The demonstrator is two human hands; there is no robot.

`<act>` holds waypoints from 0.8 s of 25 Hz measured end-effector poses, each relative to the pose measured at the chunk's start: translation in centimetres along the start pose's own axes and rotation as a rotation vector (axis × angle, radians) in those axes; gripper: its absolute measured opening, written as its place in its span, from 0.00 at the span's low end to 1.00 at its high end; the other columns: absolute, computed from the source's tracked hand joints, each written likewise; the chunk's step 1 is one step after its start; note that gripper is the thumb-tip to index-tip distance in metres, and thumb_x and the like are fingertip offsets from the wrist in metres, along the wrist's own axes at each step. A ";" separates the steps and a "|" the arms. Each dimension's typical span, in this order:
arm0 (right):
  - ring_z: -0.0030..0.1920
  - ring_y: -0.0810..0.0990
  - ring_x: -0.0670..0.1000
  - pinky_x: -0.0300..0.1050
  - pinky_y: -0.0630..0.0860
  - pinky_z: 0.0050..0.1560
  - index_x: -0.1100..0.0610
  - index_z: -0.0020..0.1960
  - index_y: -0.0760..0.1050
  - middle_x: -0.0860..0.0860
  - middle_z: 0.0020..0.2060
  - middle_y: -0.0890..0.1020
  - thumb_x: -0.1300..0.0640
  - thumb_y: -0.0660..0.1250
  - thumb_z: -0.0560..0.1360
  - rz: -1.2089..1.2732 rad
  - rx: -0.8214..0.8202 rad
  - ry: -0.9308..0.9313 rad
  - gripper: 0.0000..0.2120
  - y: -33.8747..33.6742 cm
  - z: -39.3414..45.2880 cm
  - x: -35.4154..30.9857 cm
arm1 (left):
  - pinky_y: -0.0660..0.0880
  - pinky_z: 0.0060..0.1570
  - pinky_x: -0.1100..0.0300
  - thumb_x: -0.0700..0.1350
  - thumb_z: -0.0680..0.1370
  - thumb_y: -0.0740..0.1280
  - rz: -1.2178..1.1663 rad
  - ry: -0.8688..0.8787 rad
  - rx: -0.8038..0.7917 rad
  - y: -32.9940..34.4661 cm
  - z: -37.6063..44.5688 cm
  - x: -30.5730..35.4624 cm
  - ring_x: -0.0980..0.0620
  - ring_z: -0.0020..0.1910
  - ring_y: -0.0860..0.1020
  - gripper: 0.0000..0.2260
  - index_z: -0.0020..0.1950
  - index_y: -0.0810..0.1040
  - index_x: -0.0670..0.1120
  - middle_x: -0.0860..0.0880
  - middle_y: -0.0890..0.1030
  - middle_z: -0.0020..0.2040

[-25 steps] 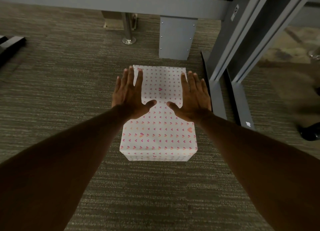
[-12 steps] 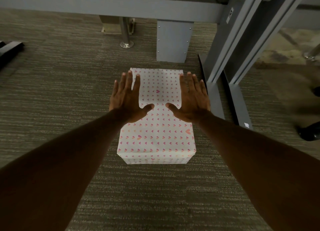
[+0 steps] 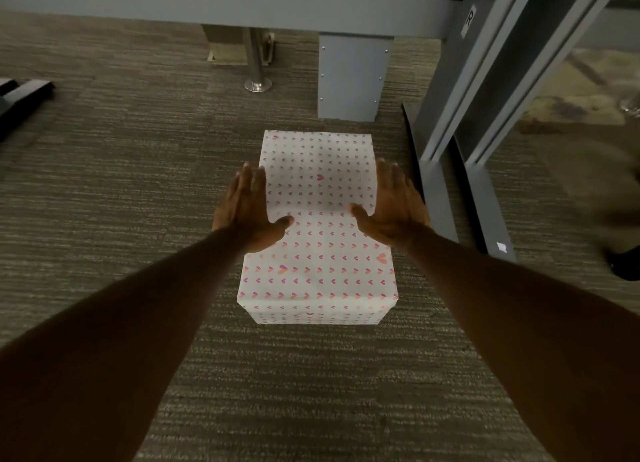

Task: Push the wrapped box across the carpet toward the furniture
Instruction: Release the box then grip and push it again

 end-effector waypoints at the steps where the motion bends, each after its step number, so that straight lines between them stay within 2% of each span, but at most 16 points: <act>1: 0.80 0.61 0.63 0.61 0.64 0.78 0.56 0.83 0.52 0.60 0.81 0.62 0.37 0.65 0.77 0.067 -0.015 0.038 0.43 0.3 0.1 0.3 | 0.59 0.72 0.42 0.62 0.72 0.68 -0.040 -0.027 -0.014 0.2 -0.1 -0.4 0.39 0.78 0.53 0.44 0.79 0.50 0.46 0.40 0.55 0.79; 3: 0.74 0.72 0.62 0.57 0.75 0.69 0.56 0.79 0.63 0.58 0.75 0.72 0.40 0.66 0.77 0.202 -0.043 0.092 0.35 1.0 0.2 0.7 | 0.67 0.67 0.42 0.59 0.72 0.69 -0.105 -0.089 -0.056 0.9 -0.1 -1.1 0.38 0.73 0.63 0.39 0.77 0.58 0.45 0.40 0.63 0.74; 5: 0.68 0.78 0.59 0.45 0.80 0.56 0.57 0.74 0.70 0.56 0.69 0.78 0.45 0.67 0.78 0.305 -0.043 0.136 0.28 1.8 0.1 1.3 | 0.74 0.61 0.42 0.57 0.75 0.67 -0.204 -0.200 -0.135 1.6 -0.2 -1.6 0.39 0.68 0.69 0.34 0.76 0.61 0.45 0.39 0.65 0.74; 6: 0.66 0.80 0.58 0.40 0.79 0.50 0.58 0.72 0.73 0.56 0.67 0.80 0.47 0.68 0.79 0.341 -0.040 0.165 0.25 2.2 0.0 1.6 | 0.79 0.51 0.46 0.55 0.77 0.66 -0.260 -0.253 -0.150 1.9 -0.3 -1.9 0.41 0.61 0.75 0.30 0.75 0.64 0.45 0.39 0.68 0.72; 7: 0.64 0.81 0.57 0.39 0.79 0.47 0.59 0.71 0.74 0.56 0.66 0.81 0.49 0.68 0.79 0.371 -0.042 0.197 0.24 2.5 0.0 1.9 | 0.78 0.38 0.54 0.53 0.78 0.64 -0.302 -0.295 -0.137 2.1 -0.3 -2.0 0.46 0.50 0.78 0.25 0.73 0.67 0.45 0.39 0.72 0.70; 8: 0.61 0.82 0.57 0.40 0.80 0.47 0.60 0.71 0.75 0.57 0.65 0.81 0.50 0.69 0.79 0.405 -0.047 0.232 0.23 2.8 0.1 2.2 | 0.72 0.30 0.60 0.50 0.80 0.62 -0.327 -0.329 -0.112 2.2 -0.3 -2.0 0.50 0.42 0.77 0.21 0.71 0.70 0.44 0.39 0.75 0.66; 10: 0.52 0.83 0.52 0.37 0.79 0.40 0.61 0.69 0.77 0.58 0.63 0.83 0.52 0.70 0.79 0.496 -0.058 0.304 0.22 3.3 0.3 2.7 | 0.68 0.27 0.62 0.46 0.81 0.60 -0.385 -0.394 -0.066 2.4 0.0 -2.3 0.51 0.38 0.75 0.16 0.66 0.75 0.43 0.40 0.79 0.60; 12: 0.45 0.81 0.49 0.34 0.75 0.34 0.61 0.65 0.80 0.58 0.60 0.84 0.52 0.71 0.78 0.579 -0.069 0.361 0.19 3.5 0.5 3.1 | 0.74 0.31 0.58 0.45 0.81 0.62 -0.486 -0.462 -0.038 2.7 0.3 -2.5 0.48 0.40 0.79 0.12 0.61 0.78 0.43 0.40 0.81 0.55; 14: 0.41 0.81 0.48 0.36 0.77 0.36 0.61 0.61 0.81 0.57 0.58 0.85 0.52 0.73 0.77 0.668 -0.071 0.423 0.17 3.7 0.6 3.5 | 0.76 0.34 0.56 0.45 0.80 0.63 -0.562 -0.514 -0.028 2.8 0.5 -2.8 0.47 0.42 0.80 0.06 0.51 0.79 0.45 0.41 0.81 0.51; 16: 0.46 0.85 0.51 0.43 0.83 0.43 0.60 0.60 0.82 0.57 0.57 0.85 0.52 0.74 0.76 0.759 -0.077 0.487 0.16 3.8 0.6 3.9 | 0.75 0.33 0.57 0.43 0.79 0.64 -0.629 -0.546 -0.036 3.0 0.8 -3.0 0.48 0.40 0.79 0.06 0.43 0.76 0.47 0.41 0.81 0.49; 18: 0.53 0.86 0.56 0.50 0.85 0.52 0.60 0.59 0.82 0.57 0.58 0.85 0.53 0.75 0.75 0.841 -0.094 0.531 0.16 3.9 0.7 4.2 | 0.77 0.37 0.55 0.41 0.78 0.65 -0.697 -0.572 -0.055 3.0 1.1 -3.1 0.47 0.41 0.79 0.07 0.40 0.76 0.47 0.41 0.81 0.48; 20: 0.55 0.86 0.57 0.53 0.84 0.56 0.60 0.59 0.82 0.58 0.58 0.85 0.54 0.76 0.74 0.908 -0.104 0.547 0.16 4.0 0.8 4.4 | 0.77 0.38 0.54 0.41 0.78 0.65 -0.733 -0.597 -0.066 2.9 1.4 -3.2 0.46 0.42 0.79 0.07 0.40 0.77 0.47 0.42 0.81 0.47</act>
Point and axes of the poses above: each hand's wrist, its own z-axis towards the middle knuckle, its own y-axis out of the palm, x = y × z, the point moved 1 cm from there along z, towards the middle knuckle
